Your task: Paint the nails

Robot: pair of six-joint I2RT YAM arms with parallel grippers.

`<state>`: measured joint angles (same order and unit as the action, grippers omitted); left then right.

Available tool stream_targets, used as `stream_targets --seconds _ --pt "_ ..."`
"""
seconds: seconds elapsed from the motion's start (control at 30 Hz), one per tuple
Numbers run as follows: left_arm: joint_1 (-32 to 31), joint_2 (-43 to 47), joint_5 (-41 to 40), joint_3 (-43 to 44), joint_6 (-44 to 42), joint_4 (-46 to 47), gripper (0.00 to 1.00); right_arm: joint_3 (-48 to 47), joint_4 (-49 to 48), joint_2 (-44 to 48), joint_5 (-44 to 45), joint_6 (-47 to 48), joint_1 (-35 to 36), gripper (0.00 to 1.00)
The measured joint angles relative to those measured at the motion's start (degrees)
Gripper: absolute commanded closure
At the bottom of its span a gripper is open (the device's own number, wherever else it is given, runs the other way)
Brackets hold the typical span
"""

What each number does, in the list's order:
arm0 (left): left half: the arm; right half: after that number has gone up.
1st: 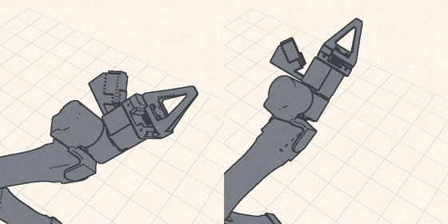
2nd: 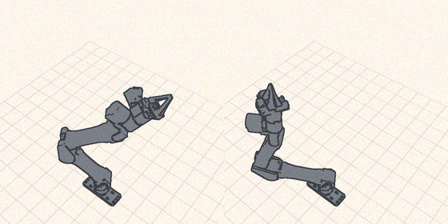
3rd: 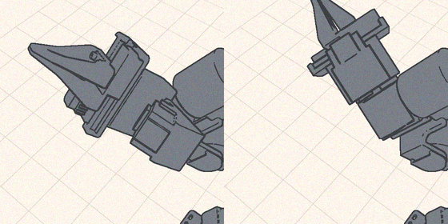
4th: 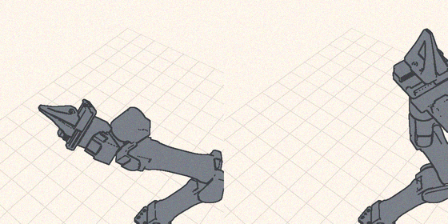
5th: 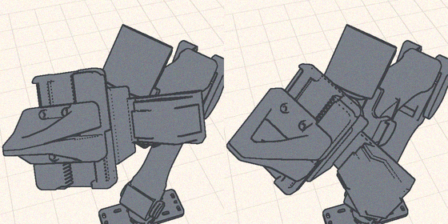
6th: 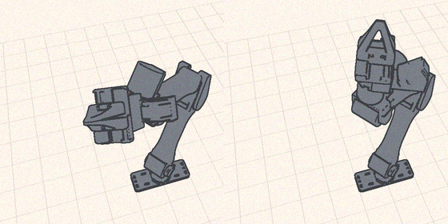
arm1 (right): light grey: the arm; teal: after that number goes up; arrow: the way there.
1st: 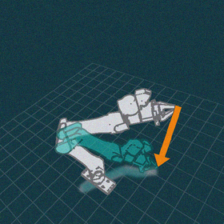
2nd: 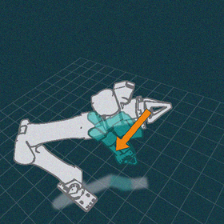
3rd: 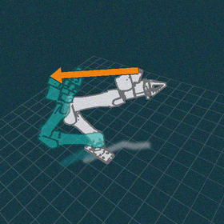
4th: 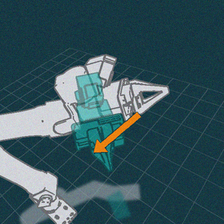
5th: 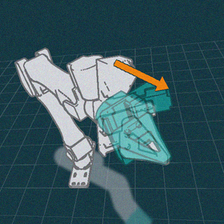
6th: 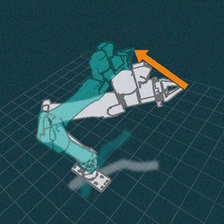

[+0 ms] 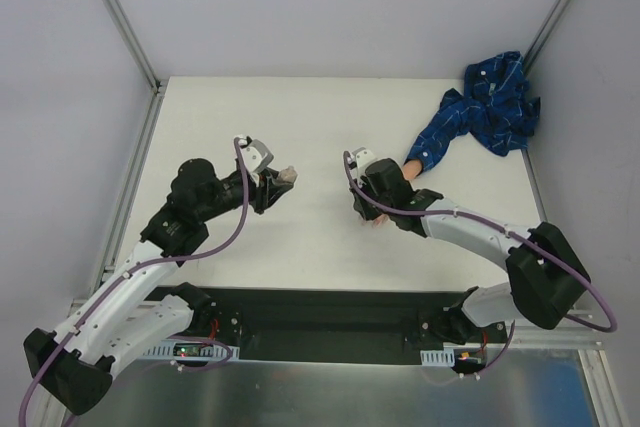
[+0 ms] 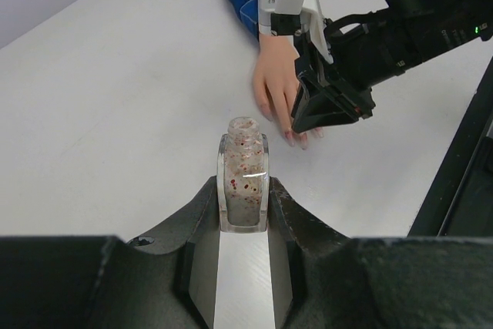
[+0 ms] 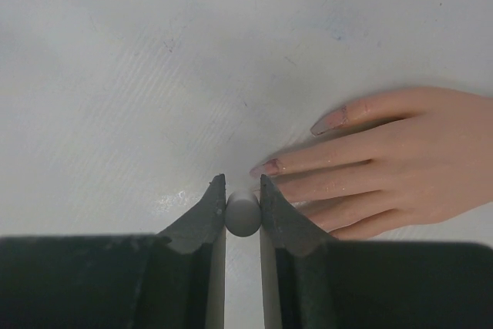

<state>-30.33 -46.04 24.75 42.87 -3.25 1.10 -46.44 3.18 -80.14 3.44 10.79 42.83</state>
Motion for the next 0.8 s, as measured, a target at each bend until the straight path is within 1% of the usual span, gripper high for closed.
stream_targets --seconds 0.23,0.53,0.8 --pt "0.0 2.95 -1.55 -1.57 -2.29 0.2 1.0 -0.02 0.02 -2.21 1.92 0.7 0.0 1.0" --pt "0.0 3.06 -1.95 -1.57 -2.8 0.17 1.0 -0.02 -0.42 -3.34 2.4 0.92 0.0 1.0" --pt "0.0 3.06 -1.92 -1.57 -2.84 0.2 1.0 -0.28 -1.53 -6.27 2.62 0.94 -0.09 1.0"
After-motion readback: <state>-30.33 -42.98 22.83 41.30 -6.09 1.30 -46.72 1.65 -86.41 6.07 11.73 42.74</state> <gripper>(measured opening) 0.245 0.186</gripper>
